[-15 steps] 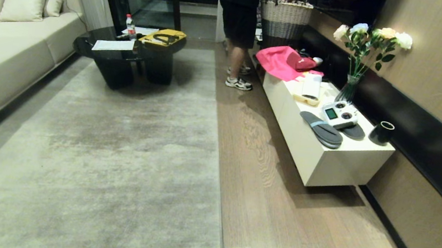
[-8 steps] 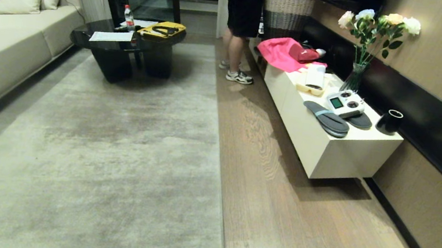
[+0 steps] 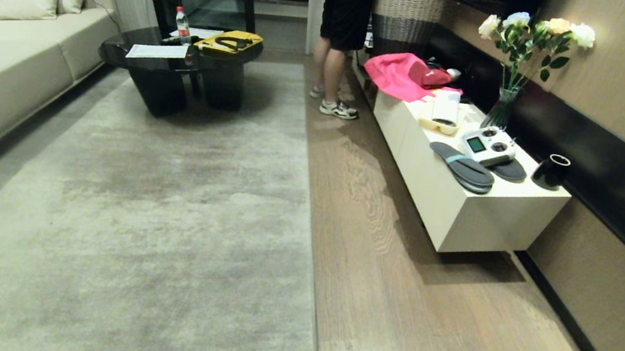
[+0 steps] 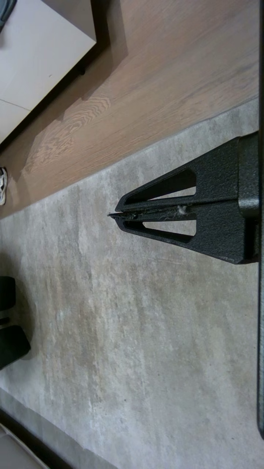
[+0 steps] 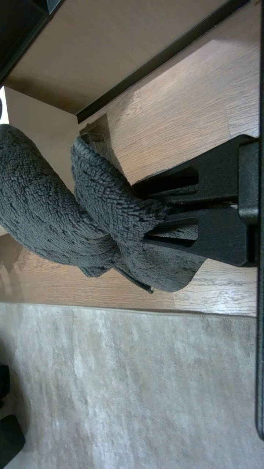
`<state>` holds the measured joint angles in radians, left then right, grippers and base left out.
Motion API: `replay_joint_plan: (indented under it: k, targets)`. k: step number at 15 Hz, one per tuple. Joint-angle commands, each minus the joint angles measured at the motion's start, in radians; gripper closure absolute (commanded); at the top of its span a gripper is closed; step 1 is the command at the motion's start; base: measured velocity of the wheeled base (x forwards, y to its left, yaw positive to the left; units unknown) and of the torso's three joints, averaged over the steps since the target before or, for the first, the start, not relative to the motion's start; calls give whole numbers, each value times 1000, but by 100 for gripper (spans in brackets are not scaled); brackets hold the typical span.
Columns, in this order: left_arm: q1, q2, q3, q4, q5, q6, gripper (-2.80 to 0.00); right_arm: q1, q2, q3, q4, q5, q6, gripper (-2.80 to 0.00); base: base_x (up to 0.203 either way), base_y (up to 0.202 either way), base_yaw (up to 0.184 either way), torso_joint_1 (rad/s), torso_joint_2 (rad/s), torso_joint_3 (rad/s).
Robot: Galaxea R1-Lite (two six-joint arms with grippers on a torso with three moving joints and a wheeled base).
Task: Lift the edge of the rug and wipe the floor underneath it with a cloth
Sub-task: Put down the rag
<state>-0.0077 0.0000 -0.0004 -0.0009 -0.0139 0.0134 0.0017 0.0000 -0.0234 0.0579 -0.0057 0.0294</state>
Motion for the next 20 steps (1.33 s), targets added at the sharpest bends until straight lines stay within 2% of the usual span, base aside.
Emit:
replay_joint_plan:
  k: [1, 20]
  targets:
    - [0, 0, 0, 1, 0, 0, 0, 0, 0, 0, 2, 0, 0, 0, 0, 0, 0, 26, 155, 192]
    - [0, 0, 0, 2, 2, 10, 0, 0, 2, 0, 2, 0, 0, 0, 0, 0, 0, 2, 10, 10]
